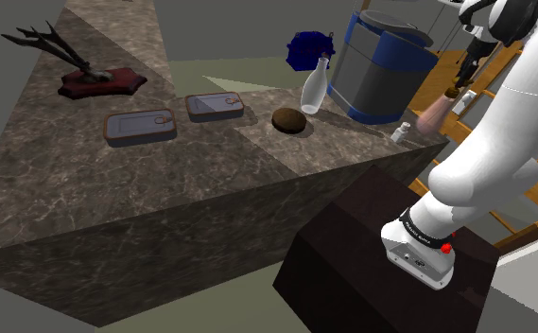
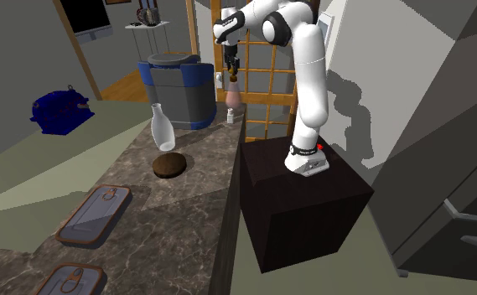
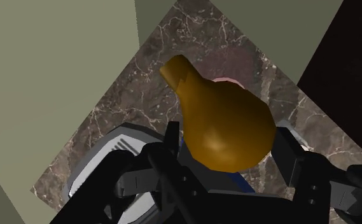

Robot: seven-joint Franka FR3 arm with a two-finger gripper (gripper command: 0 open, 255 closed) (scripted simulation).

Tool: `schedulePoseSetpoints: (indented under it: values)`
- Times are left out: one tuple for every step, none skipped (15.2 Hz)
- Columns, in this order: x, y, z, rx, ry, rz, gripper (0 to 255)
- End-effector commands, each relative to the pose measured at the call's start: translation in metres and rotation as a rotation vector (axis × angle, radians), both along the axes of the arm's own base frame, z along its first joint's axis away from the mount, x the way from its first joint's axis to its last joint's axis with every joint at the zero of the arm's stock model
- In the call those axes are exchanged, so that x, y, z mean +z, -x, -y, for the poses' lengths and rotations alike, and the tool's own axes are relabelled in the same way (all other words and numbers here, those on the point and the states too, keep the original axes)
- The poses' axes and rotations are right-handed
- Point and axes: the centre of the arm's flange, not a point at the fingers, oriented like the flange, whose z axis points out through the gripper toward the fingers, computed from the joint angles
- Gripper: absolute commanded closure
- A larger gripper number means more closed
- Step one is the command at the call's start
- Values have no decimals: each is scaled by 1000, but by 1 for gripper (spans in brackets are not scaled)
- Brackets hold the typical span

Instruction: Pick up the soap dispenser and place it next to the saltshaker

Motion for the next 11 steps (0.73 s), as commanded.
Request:
schedulePoseSetpoints:
  values:
    - [0,0,0,0,1,0,255]
    - [0,0,0,0,1,0,0]
    - [0,0,0,0,1,0,0]
    - [0,0,0,0,1,0,0]
    - [0,0,0,0,1,0,0]
    - [0,0,0,0,1,0,0]
    - [0,0,0,0,1,0,0]
    - [13,-1,-1,0,1,0,0]
    - [26,-2,-3,0,1,0,0]
    - [39,-2,-4,0,1,0,0]
    - [50,-3,-5,0,1,0,0]
